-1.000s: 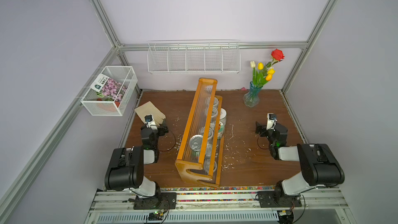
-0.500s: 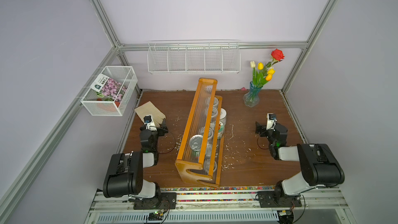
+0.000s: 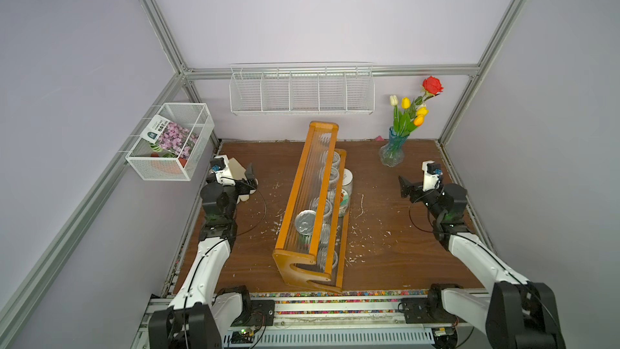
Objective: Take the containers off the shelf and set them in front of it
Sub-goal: Adjust the shelf at the center of the board.
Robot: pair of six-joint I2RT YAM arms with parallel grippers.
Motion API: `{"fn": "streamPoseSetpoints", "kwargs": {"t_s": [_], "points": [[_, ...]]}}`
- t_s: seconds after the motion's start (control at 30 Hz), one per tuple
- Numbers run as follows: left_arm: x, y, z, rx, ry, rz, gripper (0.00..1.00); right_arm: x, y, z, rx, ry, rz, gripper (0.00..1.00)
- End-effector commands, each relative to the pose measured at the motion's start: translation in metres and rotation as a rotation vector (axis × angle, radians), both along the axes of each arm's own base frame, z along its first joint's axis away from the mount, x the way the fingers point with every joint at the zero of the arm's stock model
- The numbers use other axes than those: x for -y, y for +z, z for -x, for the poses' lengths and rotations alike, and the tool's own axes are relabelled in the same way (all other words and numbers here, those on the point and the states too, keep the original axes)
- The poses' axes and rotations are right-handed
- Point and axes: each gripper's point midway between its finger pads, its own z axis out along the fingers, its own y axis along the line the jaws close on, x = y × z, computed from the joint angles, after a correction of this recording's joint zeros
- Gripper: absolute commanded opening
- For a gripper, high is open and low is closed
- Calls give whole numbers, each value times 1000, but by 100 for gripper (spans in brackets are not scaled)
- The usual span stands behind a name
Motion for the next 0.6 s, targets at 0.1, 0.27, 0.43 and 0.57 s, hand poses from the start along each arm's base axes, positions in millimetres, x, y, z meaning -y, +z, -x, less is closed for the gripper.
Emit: {"fn": "streamPoseSetpoints", "kwargs": {"t_s": [0.1, 0.27, 0.43, 0.57], "points": [[26, 15, 39, -185, -132, 94, 100, -51, 29, 20, -97, 333, -35, 98], [50, 48, 72, -259, -270, 102, 100, -81, 61, 23, -116, 530, -11, 97], [78, 67, 109, -316, -425, 80, 99, -106, 64, 5, -148, 608, 45, 95], [100, 76, 135, -337, -518, -10, 99, -122, 59, -22, -161, 626, 77, 94]]}}
